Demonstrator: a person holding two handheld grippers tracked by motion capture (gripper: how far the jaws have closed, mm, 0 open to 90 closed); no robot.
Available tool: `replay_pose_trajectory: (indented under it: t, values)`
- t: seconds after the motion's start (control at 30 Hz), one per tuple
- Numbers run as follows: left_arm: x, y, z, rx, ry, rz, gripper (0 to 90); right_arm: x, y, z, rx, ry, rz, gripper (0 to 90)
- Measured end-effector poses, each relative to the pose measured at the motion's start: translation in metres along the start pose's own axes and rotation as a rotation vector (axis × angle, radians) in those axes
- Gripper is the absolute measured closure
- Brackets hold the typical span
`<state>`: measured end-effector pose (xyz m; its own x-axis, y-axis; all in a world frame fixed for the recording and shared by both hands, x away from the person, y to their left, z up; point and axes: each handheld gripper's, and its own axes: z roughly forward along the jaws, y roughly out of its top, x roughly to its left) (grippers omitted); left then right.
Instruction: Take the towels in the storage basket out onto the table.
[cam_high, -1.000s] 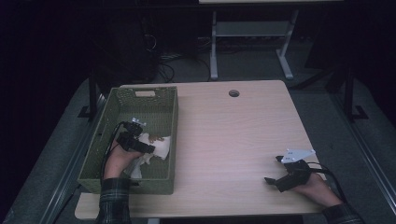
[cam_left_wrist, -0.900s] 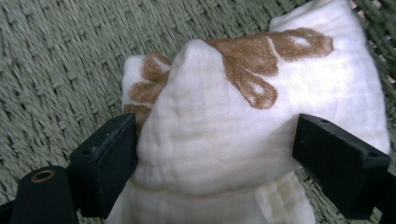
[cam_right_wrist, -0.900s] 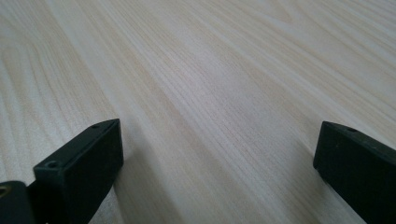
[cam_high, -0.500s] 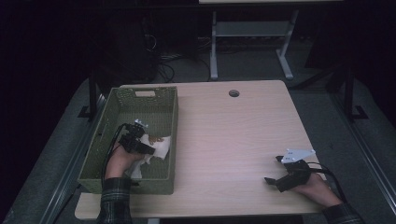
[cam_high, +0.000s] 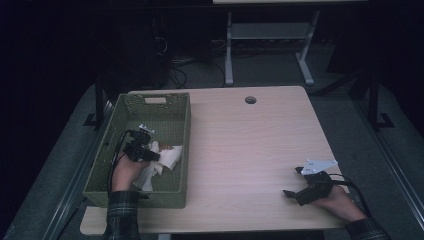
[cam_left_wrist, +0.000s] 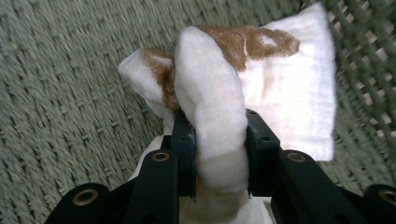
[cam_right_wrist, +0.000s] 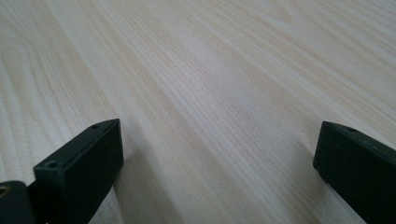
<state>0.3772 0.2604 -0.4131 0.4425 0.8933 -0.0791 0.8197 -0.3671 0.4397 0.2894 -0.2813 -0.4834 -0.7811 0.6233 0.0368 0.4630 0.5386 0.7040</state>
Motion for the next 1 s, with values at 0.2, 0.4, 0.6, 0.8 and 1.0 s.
replay_pose_trajectory:
  t: [0.2, 0.4, 0.6, 0.8, 1.0]
  values:
    - [0.001, 0.000, -0.016, -0.110, -0.035, -0.005, 70.0, 0.000, 0.000, 0.000, 0.000, 0.000, 0.000, 1.2]
    - [0.002, -0.001, -0.041, -0.254, -0.090, -0.010, 70.6, 0.000, 0.000, 0.000, 0.000, 0.000, 0.000, 1.2]
    - [-0.001, -0.001, -0.060, -0.338, -0.109, 0.000, 70.6, 0.000, 0.000, 0.000, 0.000, 0.000, 0.001, 1.2]
    - [-0.008, 0.000, -0.077, -0.418, -0.137, 0.030, 70.6, 0.000, 0.000, 0.000, 0.000, 0.000, 0.001, 1.2]
    - [-0.017, 0.004, -0.092, -0.480, -0.172, 0.063, 70.6, 0.000, 0.000, 0.000, 0.000, 0.000, 0.000, 1.2]
